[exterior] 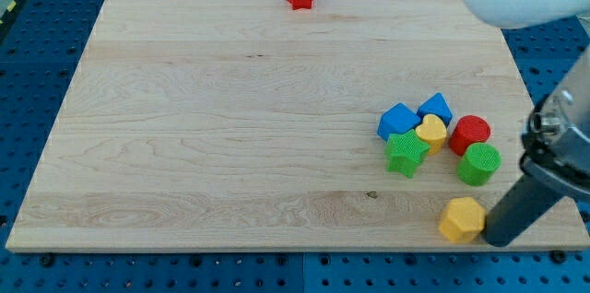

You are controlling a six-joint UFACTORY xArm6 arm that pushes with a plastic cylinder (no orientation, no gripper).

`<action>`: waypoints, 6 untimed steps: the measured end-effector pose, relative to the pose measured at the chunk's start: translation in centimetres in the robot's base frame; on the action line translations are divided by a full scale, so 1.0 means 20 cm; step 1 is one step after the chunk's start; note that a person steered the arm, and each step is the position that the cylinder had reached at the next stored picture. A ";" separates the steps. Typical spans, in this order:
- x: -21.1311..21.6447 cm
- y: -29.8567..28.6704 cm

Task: Move your arm to the green circle

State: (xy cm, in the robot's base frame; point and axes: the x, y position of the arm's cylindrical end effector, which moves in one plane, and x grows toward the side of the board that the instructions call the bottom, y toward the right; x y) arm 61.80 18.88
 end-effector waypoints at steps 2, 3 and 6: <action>0.00 -0.35; 0.00 -0.39; -0.04 0.13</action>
